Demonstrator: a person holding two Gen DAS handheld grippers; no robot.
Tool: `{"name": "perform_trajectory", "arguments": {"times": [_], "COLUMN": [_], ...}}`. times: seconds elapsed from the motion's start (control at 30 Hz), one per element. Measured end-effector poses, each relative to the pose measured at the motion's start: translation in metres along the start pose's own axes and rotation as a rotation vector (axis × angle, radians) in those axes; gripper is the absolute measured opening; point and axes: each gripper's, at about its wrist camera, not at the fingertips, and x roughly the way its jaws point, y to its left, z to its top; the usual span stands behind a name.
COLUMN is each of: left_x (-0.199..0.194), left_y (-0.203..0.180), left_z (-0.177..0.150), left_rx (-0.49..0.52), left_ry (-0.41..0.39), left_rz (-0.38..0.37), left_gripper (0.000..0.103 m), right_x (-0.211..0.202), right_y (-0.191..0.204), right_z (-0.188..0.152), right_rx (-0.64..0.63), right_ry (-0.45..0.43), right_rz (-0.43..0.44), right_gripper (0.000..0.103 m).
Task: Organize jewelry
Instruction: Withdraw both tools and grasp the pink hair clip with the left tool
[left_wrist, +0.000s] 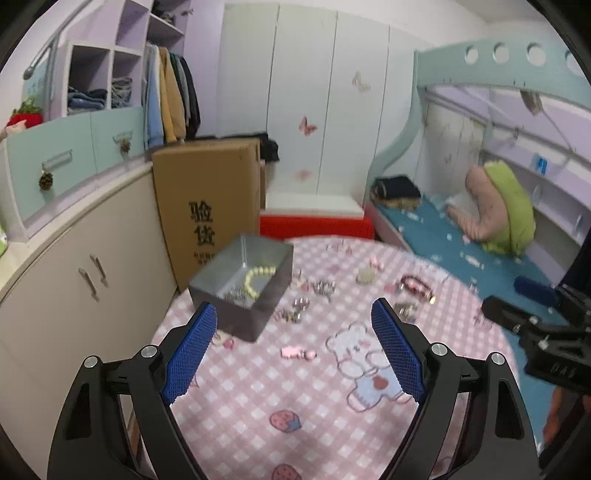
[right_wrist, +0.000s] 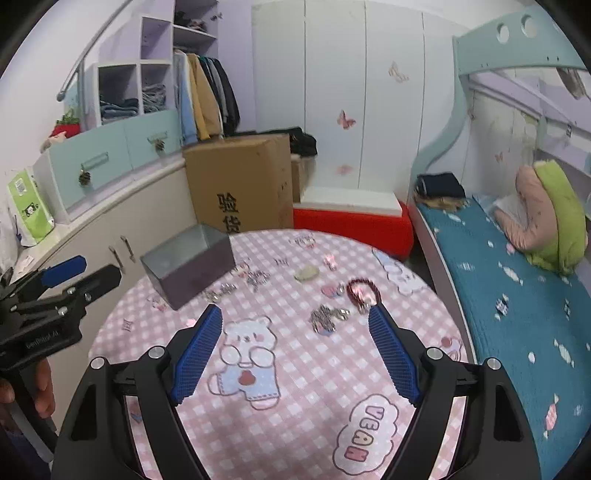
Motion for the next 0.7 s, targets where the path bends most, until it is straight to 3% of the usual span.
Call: {"name": "perform_trajectory", "arguments": {"times": [0.4,0.63,0.67,0.7], "left_x": [0.102,0.138,0.14,0.143], "left_y": [-0.007,-0.01,-0.01,-0.01], "left_z": [-0.043,-0.052,-0.052,-0.052], "left_rx": [0.011,0.033,0.034,0.034], "left_ry": [0.252,0.319,0.322,0.325], "left_rz": [0.022,0.053,0.055,0.057], "left_gripper": [0.083,0.083,0.081,0.071], "right_x": [0.072,0.106,0.11,0.115], "right_y": [-0.037,-0.055,-0.057,-0.059], "right_z": [-0.031,-0.04,-0.04,-0.041], "right_rx": [0.078,0.106,0.111,0.114], "right_ry": [0.165,0.232,0.238,0.245], "right_rz": [-0.007,-0.01,-0.011,-0.014], "right_gripper": [0.08,0.08,0.08,0.08]}}
